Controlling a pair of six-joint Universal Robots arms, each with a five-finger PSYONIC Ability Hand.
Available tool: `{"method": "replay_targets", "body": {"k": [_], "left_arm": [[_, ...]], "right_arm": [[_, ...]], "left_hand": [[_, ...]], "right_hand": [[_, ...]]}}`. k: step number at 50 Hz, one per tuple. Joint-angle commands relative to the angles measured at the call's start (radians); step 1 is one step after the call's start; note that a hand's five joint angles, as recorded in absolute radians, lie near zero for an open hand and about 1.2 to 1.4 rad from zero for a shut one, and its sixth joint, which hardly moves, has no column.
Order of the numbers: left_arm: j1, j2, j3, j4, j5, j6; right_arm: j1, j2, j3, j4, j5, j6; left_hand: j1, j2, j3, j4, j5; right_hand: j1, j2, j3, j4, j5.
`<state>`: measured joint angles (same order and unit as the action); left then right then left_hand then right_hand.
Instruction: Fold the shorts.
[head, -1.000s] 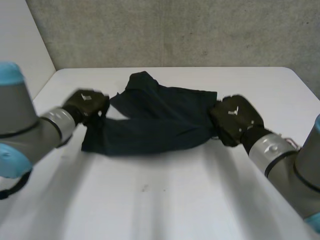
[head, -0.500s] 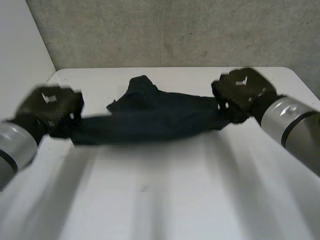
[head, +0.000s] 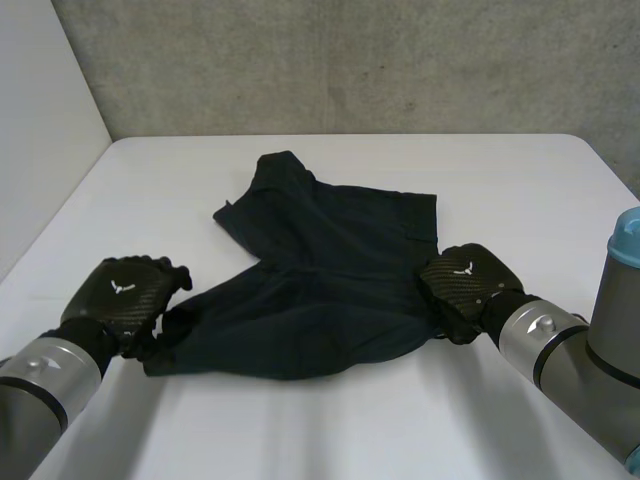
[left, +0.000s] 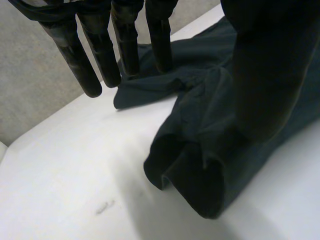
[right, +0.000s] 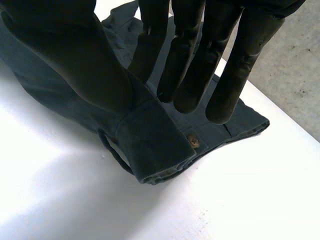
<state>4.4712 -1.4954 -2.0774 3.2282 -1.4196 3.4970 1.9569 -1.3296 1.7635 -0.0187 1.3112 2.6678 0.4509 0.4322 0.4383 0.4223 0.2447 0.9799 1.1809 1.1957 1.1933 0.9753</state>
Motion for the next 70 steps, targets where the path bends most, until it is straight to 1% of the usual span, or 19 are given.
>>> {"method": "replay_targets", "body": {"k": [1,5,11,15,16,19,23,29,37,42,47,50,54,55,57,61,63,68,70], "left_arm": [[-0.015,-0.026,-0.027,0.041,-0.001,0.0],[-0.02,-0.045,-0.029,0.056,-0.001,0.016],[-0.026,-0.147,-0.027,0.068,-0.01,0.095],[-0.053,-0.186,-0.024,0.059,-0.013,0.146],[-0.073,-0.187,-0.026,0.058,-0.016,0.152],[-0.095,-0.181,-0.027,0.052,-0.028,0.152],[-0.112,-0.126,-0.042,0.016,-0.056,0.148],[-0.125,-0.086,-0.058,-0.016,-0.062,0.148],[-0.127,-0.108,-0.066,-0.005,-0.061,0.148],[-0.127,-0.183,-0.061,0.05,-0.059,0.148],[-0.128,-0.284,-0.043,0.136,-0.084,0.158],[-0.132,-0.307,-0.035,0.154,-0.107,0.158],[-0.147,-0.312,-0.024,0.182,-0.14,0.158],[-0.154,-0.306,-0.015,0.189,-0.143,0.158],[-0.162,-0.301,-0.006,0.19,-0.147,0.158],[-0.167,-0.218,0.037,0.174,-0.154,0.16],[-0.165,-0.116,0.066,0.153,-0.157,0.16],[-0.161,0.095,0.187,0.067,-0.159,0.157],[-0.155,0.194,0.264,0.014,-0.159,0.154]], "right_arm": [[0.005,0.001,-0.002,-0.003,0.0,0.0],[0.005,0.003,-0.002,-0.009,0.0,0.001],[0.0,0.003,-0.002,-0.02,0.003,0.001],[-0.003,0.003,-0.001,-0.02,0.003,0.001],[-0.003,0.003,0.001,-0.02,0.003,0.001],[-0.003,0.004,0.002,-0.02,0.003,0.001],[-0.001,0.006,0.002,-0.021,0.002,0.001],[-0.001,0.009,0.002,-0.023,0.002,0.001],[-0.001,0.01,0.005,-0.024,0.002,0.001],[0.0,0.01,0.007,-0.032,0.002,0.001],[0.0,0.01,0.011,-0.032,0.003,0.001],[0.0,0.01,0.011,-0.032,0.003,0.001],[-0.004,0.009,0.01,-0.033,0.005,0.001],[-0.004,0.007,0.007,-0.033,0.005,0.003],[-0.006,0.007,0.001,-0.032,0.008,0.003],[-0.007,0.0,-0.025,-0.024,0.025,0.0],[-0.006,-0.02,-0.056,-0.014,0.033,-0.002],[0.002,-0.16,-0.157,0.063,0.051,-0.011],[-0.003,-0.209,-0.244,0.115,0.054,-0.011]], "left_hand": [[-0.032,-0.013,-0.019,-0.003,0.0],[-0.02,-0.002,-0.008,0.008,0.011],[0.027,0.045,0.039,0.055,0.058],[0.077,0.095,0.089,0.105,0.108],[0.077,0.095,0.089,0.105,0.108],[0.077,0.095,0.089,0.105,0.108],[0.068,0.087,0.081,0.097,0.1],[0.071,0.09,0.083,0.099,0.103],[0.077,0.095,0.089,0.105,0.108],[0.097,0.116,0.11,0.126,0.129],[0.194,0.213,0.206,0.222,0.226],[0.276,0.295,0.289,0.305,0.308],[0.663,0.682,0.676,0.692,0.695],[0.824,0.842,0.836,0.852,0.855],[0.945,0.964,0.958,0.974,0.977],[0.945,0.964,0.958,0.974,0.977],[0.945,0.964,0.958,0.974,0.977],[0.945,0.964,0.958,0.974,0.977],[0.945,0.964,0.958,0.974,0.977]], "right_hand": [[0.416,0.215,0.201,0.203,0.246],[0.416,0.215,0.201,0.203,0.246],[0.416,0.215,0.201,0.203,0.246],[0.416,0.215,0.201,0.203,0.246],[0.416,0.215,0.201,0.203,0.246],[0.416,0.215,0.201,0.203,0.246],[0.416,0.215,0.201,0.203,0.246],[0.416,0.215,0.201,0.203,0.246],[0.416,0.215,0.201,0.203,0.246],[0.416,0.215,0.201,0.203,0.246],[0.416,0.215,0.201,0.203,0.246],[0.416,0.215,0.201,0.203,0.246],[0.416,0.215,0.201,0.203,0.246],[0.416,0.215,0.201,0.203,0.246],[0.416,0.215,0.201,0.203,0.246],[0.416,0.215,0.201,0.203,0.246],[0.416,0.215,0.201,0.203,0.246],[0.416,0.215,0.201,0.203,0.246],[0.416,0.215,0.201,0.203,0.246]]}}
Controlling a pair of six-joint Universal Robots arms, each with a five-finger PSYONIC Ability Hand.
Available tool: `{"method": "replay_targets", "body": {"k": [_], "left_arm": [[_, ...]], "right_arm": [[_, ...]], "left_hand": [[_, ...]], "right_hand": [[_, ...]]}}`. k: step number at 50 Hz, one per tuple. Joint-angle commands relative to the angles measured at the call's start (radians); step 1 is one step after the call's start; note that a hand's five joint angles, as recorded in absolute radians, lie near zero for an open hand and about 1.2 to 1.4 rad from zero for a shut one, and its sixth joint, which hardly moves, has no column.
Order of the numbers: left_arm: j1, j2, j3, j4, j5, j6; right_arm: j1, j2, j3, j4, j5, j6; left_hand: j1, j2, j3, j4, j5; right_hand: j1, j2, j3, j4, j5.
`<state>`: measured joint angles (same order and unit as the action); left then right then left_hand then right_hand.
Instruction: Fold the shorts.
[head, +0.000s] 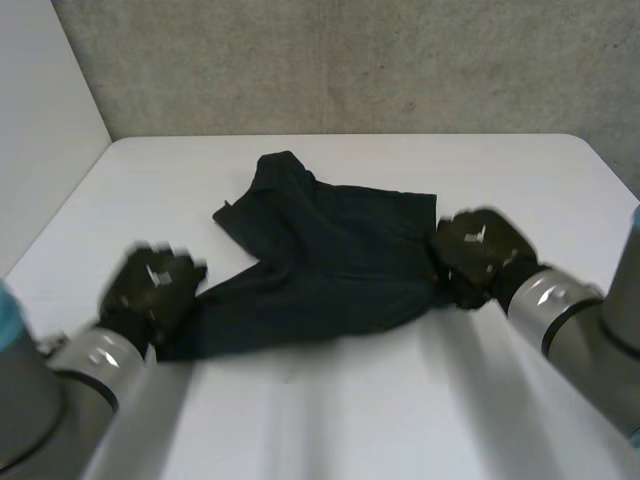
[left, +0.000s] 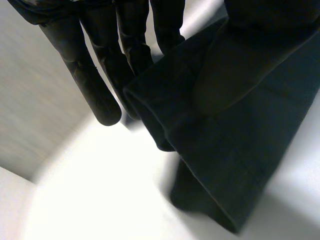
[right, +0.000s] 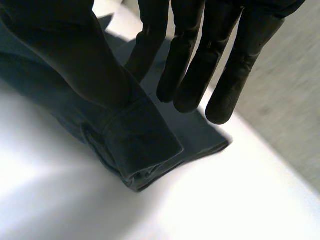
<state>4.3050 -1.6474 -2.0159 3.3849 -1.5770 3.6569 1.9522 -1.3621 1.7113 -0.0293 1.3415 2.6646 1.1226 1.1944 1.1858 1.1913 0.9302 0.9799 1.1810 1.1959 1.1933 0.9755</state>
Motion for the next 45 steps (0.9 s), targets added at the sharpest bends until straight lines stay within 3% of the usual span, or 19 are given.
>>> {"method": "replay_targets", "body": {"k": [1,6,13,31,39,45], "left_arm": [[0.012,0.368,0.233,-0.163,-0.001,-0.006],[0.013,0.436,0.402,-0.259,-0.003,-0.015],[0.01,0.387,0.529,-0.3,-0.005,-0.032],[-0.014,-0.201,0.608,-0.297,-0.003,-0.021],[-0.017,-0.466,0.964,-0.292,-0.041,-0.018],[-0.03,-0.552,1.252,-0.331,-0.103,-0.021]], "right_arm": [[-0.001,-0.187,-0.226,0.146,0.022,-0.006],[-0.001,-0.2,-0.439,0.264,0.021,-0.003],[-0.001,-0.167,-0.66,0.364,0.039,-0.003],[0.059,0.234,-0.622,0.381,0.085,-0.002],[0.068,0.409,-0.789,0.264,0.152,0.072],[0.07,0.449,-0.921,0.216,0.171,0.167]], "left_hand": [[0.274,0.202,0.21,0.205,0.292],[0.274,0.202,0.21,0.205,0.292],[0.274,0.202,0.21,0.205,0.292],[0.274,0.202,0.21,0.205,0.292],[0.274,0.202,0.21,0.205,0.292],[0.274,0.202,0.21,0.205,0.292]], "right_hand": [[0.416,0.215,0.2,0.203,0.246],[0.416,0.215,0.2,0.203,0.246],[0.416,0.215,0.2,0.203,0.246],[0.416,0.215,0.2,0.203,0.246],[0.416,0.215,0.2,0.203,0.246],[0.416,0.215,0.2,0.203,0.246]]}}
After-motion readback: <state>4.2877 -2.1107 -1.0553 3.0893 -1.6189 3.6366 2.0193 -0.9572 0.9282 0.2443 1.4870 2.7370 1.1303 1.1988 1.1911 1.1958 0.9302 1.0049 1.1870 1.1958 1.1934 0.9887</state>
